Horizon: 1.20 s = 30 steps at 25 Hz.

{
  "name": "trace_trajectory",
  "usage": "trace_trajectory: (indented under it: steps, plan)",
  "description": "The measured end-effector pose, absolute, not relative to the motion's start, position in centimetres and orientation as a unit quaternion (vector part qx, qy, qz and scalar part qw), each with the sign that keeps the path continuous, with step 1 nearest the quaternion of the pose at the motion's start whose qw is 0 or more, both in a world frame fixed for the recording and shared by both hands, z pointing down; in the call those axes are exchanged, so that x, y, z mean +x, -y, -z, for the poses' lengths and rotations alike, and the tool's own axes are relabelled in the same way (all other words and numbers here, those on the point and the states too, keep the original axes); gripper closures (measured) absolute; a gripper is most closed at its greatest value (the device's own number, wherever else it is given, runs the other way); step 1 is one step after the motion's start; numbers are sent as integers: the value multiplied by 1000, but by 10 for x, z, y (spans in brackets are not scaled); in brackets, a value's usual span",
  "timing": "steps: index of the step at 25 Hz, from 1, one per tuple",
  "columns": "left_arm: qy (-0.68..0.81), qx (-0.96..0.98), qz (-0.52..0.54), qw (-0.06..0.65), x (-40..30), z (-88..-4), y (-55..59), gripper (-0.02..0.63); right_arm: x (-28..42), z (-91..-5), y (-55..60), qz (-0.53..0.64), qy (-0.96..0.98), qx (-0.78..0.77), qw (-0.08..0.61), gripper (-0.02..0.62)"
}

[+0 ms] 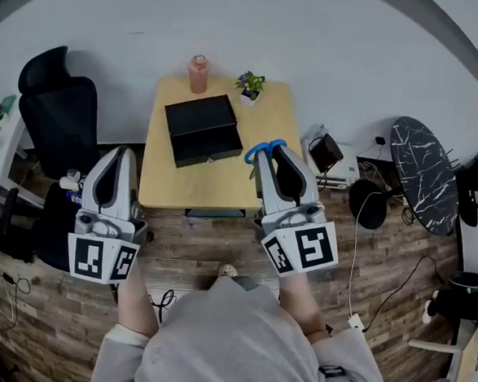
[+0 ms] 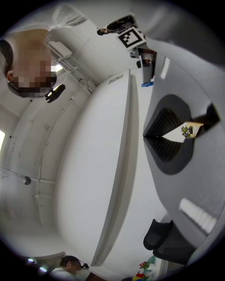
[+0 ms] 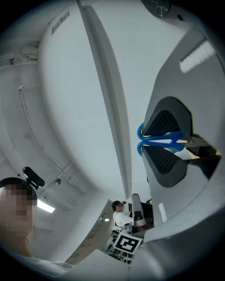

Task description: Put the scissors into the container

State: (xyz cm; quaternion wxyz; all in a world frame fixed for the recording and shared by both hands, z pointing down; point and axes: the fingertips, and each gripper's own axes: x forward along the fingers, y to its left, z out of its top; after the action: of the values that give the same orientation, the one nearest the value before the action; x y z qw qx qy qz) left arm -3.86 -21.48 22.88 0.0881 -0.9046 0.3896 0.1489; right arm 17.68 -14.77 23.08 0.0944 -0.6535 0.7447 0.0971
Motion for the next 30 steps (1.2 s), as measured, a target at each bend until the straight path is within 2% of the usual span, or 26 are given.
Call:
trace_trajectory:
  steps: [8, 14, 30]
  plan:
    - [-427, -888, -149, 87, -8, -232, 256, 551, 210, -240, 208, -93, -776, -619, 77, 522]
    - [-447, -881, -126, 89, -2, -243, 268, 551, 209, -263, 247, -90, -802, -588, 51, 522]
    - [-469, -875, -94, 72, -8, -273, 331, 551, 155, -370, 342, -83, -861, -487, -121, 522]
